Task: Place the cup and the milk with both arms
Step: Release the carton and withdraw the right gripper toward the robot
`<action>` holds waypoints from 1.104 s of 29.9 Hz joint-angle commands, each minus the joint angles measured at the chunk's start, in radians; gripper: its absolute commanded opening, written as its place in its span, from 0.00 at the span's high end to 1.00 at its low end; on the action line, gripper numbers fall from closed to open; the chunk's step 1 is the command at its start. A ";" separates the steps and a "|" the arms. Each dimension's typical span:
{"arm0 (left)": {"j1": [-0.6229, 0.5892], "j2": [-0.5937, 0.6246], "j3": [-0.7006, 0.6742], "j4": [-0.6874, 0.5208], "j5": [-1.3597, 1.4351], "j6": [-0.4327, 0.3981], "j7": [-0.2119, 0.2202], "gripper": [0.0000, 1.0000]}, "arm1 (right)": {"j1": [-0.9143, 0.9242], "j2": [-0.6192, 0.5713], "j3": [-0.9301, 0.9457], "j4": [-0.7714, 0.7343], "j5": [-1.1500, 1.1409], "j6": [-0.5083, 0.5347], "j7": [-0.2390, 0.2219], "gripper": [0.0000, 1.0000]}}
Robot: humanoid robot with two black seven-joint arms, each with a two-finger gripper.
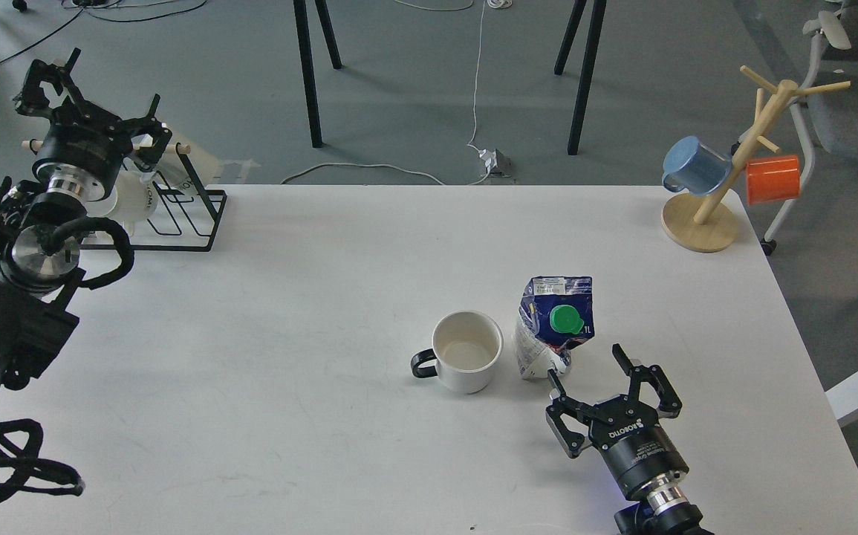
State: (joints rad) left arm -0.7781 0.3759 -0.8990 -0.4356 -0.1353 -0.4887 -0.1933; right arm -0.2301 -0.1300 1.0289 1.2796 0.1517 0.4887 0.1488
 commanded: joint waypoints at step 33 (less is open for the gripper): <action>0.011 -0.017 -0.035 -0.032 -0.009 0.000 -0.028 0.00 | 0.845 -0.353 0.200 -0.436 0.005 0.000 -0.002 0.01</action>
State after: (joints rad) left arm -0.7553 0.3603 -0.9330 -0.4665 -0.1442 -0.4887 -0.2121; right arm 0.5693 -0.5143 1.2494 0.8951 0.1554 0.4887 0.1444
